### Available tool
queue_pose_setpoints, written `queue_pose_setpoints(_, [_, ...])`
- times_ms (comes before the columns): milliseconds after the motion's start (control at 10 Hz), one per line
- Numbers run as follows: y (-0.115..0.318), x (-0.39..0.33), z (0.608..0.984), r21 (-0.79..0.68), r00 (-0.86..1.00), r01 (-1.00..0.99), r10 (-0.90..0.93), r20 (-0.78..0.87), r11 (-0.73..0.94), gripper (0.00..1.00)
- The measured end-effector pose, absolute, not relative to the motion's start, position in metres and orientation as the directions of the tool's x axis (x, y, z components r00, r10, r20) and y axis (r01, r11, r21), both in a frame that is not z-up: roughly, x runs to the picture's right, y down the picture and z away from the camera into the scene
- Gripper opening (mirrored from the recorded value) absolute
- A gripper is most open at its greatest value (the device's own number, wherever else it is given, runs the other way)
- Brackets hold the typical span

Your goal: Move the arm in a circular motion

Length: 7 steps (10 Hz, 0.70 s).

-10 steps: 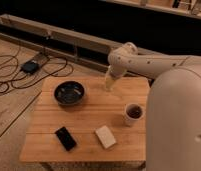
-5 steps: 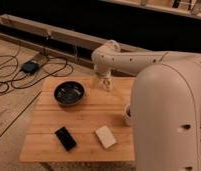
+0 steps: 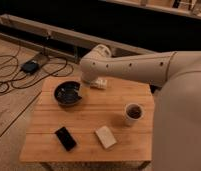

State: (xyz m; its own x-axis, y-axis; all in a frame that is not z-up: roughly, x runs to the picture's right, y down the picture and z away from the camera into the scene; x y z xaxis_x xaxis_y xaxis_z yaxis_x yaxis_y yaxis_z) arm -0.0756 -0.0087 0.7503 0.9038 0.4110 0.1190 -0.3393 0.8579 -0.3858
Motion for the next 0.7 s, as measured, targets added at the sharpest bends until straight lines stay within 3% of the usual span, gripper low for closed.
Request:
queue_pose_setpoints(300, [0.024,-0.069,0.703,-0.435,0.888,-0.338,0.436,0.146,0.834,0.8])
queue_pose_setpoints(700, [0.06,-0.014,0.666,-0.489,0.845,-0.437,0.531,0.065,0.755,0.8])
